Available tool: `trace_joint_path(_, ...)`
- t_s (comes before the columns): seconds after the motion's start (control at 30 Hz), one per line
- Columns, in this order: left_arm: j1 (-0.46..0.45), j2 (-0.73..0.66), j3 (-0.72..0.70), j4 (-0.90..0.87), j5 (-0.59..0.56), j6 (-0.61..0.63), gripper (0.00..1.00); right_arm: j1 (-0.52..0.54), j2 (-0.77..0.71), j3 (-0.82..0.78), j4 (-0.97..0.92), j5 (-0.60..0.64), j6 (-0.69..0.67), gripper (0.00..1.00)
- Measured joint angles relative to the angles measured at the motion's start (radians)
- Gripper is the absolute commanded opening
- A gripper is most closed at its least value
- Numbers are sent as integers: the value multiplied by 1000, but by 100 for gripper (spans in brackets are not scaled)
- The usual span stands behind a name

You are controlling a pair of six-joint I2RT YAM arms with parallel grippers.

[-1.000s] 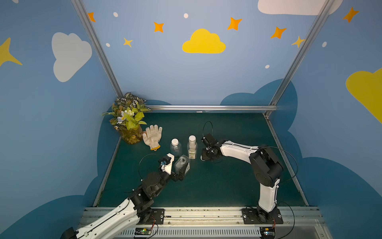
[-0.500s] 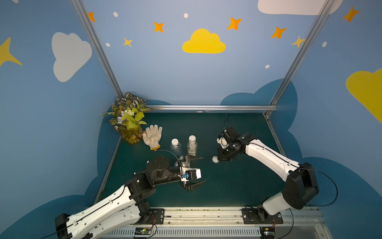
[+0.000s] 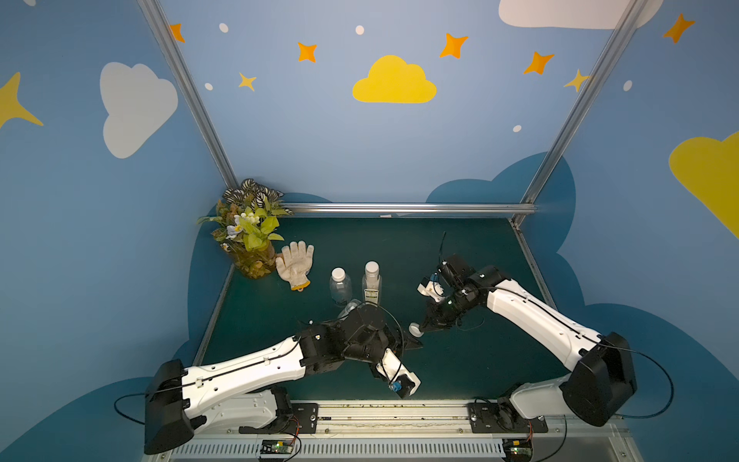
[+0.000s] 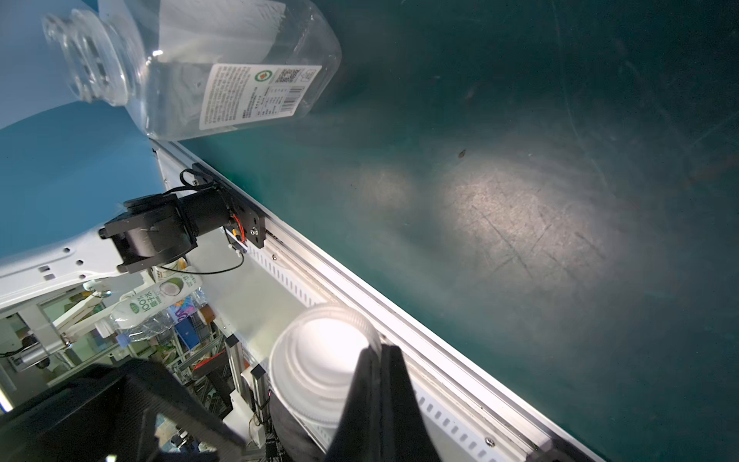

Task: Screw on the bottle caps
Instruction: Adjust the bottle cap at the center of the board.

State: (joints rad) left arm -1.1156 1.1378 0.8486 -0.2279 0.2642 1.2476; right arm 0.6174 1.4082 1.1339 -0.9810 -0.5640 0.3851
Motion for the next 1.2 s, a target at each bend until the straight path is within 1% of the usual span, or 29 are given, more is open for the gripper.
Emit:
trace_joint_path(0.13,0,44,0,44,-17,19,65,9,-14,-5,-14,-23,1,0)
trace_joint_path(0.37,0,101,0,117,-82,45,59,37,-32,-21,-35,-46,5,0)
trace_joint_path(0.47,2,117,0,129,-104,55,53,47,-37,-24,-42,-51,7,0)
trace_joint_path(0.57,3,122,0,138,-116,59,52,49,-50,-28,-47,-51,10,0)
trace_joint_path(0.7,5,122,0,154,-127,64,48,50,-69,-31,-53,-53,11,0)
trace_joint_path(0.9,5,122,-9,159,-138,74,39,49,-74,-42,-55,-58,11,0)
trace_joint_path(0.97,5,122,-14,158,-145,78,38,49,-74,-44,-56,-59,11,0)
trace_joint_path(1.2,5,122,-21,152,-154,95,25,48,-77,-44,-60,-58,11,0)
